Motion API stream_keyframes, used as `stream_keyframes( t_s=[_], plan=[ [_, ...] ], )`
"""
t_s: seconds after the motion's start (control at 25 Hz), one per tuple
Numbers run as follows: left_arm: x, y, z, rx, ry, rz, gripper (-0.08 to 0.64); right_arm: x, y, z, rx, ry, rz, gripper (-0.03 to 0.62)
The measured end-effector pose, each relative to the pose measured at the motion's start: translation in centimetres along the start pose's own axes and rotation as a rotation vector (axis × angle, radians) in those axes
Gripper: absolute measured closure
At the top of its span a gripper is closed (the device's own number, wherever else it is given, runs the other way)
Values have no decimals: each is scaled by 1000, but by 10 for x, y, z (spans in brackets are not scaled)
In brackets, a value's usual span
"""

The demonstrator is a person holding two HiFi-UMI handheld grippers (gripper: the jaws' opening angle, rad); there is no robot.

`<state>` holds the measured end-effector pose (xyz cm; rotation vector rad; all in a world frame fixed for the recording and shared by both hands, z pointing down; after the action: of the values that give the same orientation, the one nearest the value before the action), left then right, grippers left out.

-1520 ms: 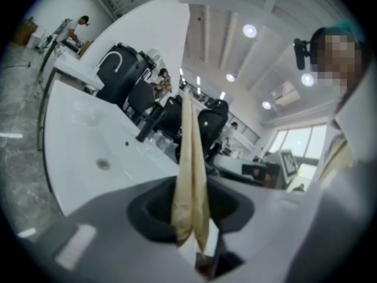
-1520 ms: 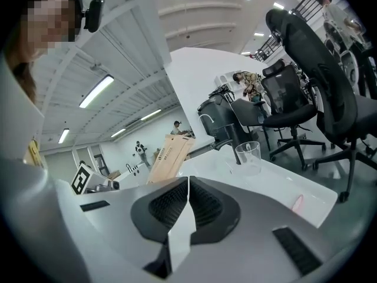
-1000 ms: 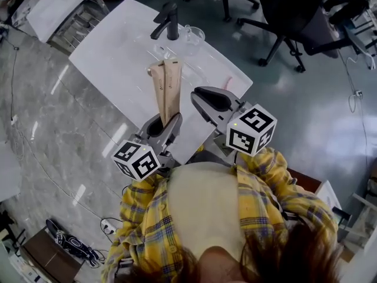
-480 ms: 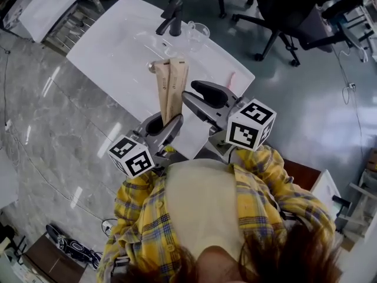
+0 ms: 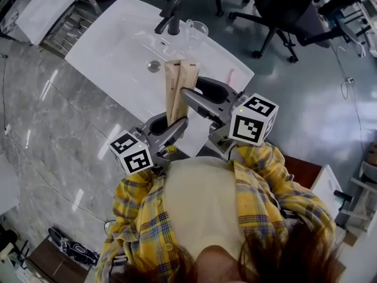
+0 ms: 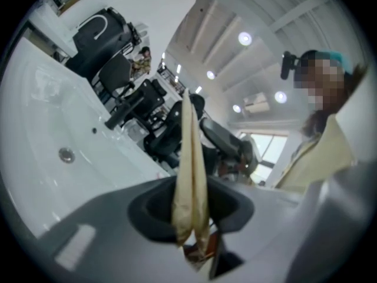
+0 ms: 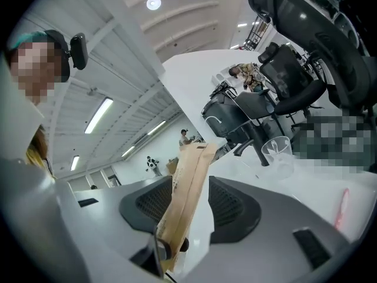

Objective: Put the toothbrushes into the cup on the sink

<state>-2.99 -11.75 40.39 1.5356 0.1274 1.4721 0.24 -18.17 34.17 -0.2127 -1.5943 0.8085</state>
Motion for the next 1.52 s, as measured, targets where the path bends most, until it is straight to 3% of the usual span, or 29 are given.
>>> stream_keyframes(
  t_s=[0.12,0.44,1.52],
  plan=[
    [4,-2,2,15,15,1,448,0,-1,-2,14,1,-10,432],
    [6,-3,6,28,10,-5,446,0,-4,-8,37,-17,-27,517],
    [-11,-2,-6,-15,-124,-58,443,-17,-10,-10,-18,19,-3,538]
  ],
)
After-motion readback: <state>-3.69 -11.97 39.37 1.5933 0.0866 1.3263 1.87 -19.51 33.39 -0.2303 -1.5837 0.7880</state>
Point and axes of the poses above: the fingertips, and each gripper's own axes: z forward along the fingers, y to its left, x out of its underside, the point moved 1 cm from there along -z, backward along the fingers, and after that the axes turned 13 degrees about -x, right-handed, at the moved point
